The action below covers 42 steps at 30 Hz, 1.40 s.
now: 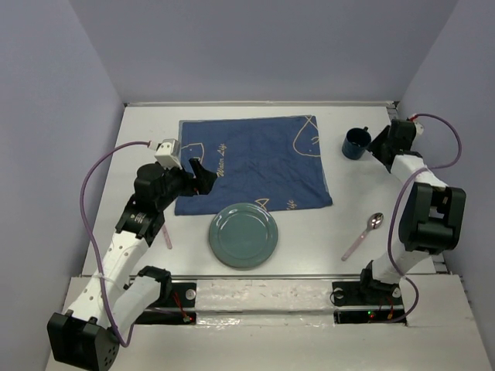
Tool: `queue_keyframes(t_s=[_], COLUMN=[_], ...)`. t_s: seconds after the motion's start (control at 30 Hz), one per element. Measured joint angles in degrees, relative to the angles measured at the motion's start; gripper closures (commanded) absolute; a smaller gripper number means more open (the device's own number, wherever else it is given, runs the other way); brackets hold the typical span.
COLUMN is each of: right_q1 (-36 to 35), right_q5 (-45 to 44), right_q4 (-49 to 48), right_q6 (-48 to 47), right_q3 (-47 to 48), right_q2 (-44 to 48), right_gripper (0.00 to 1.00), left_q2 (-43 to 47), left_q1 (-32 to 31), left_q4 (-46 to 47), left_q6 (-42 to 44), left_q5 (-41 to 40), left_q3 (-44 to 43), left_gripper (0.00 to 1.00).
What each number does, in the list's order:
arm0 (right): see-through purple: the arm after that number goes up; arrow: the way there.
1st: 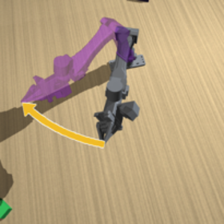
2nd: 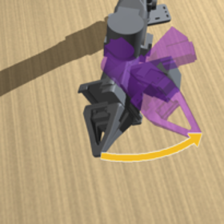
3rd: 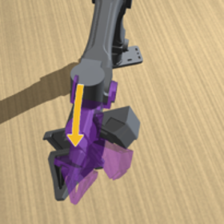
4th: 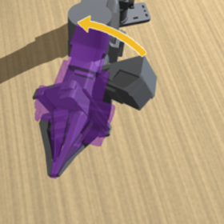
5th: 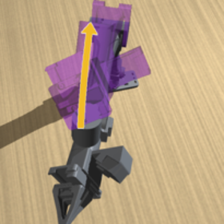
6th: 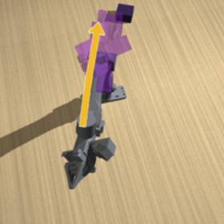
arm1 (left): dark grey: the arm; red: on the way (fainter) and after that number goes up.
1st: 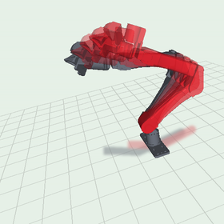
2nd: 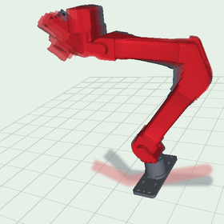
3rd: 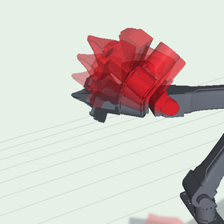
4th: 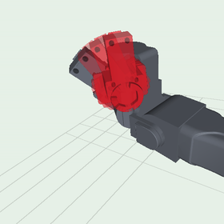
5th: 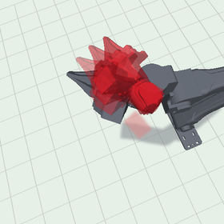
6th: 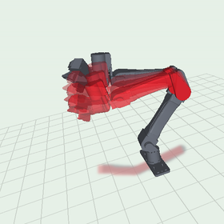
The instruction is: Set the dinner table for one person
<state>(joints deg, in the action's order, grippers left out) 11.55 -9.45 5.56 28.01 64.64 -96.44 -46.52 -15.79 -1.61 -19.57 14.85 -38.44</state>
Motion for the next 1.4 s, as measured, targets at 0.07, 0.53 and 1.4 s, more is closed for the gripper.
queue_keyframes(t_s=[0.07,0.53,1.4], right_q1=[0.0,0.0,-19.34], right_q5=[0.09,4.35,0.39], right_q4=[0.04,0.26,6.14], right_q6=[0.04,-0.55,-7.45], right_q3=[-1.9,9.55,38.49], right_q2=[2.95,-12.28,-16.55], right_gripper=[0.4,0.74,1.0], left_q2=[-0.02,-0.02,-1.38], left_q1=[-0.04,-0.24,0.13], left_q4=[-0.02,-0.04,-0.07], left_q6=[0.04,0.28,0.44], left_q5=[0.11,0.15,1.2], left_q3=[0.0,0.0,0.0], left_gripper=[0.01,0.01,0.01])
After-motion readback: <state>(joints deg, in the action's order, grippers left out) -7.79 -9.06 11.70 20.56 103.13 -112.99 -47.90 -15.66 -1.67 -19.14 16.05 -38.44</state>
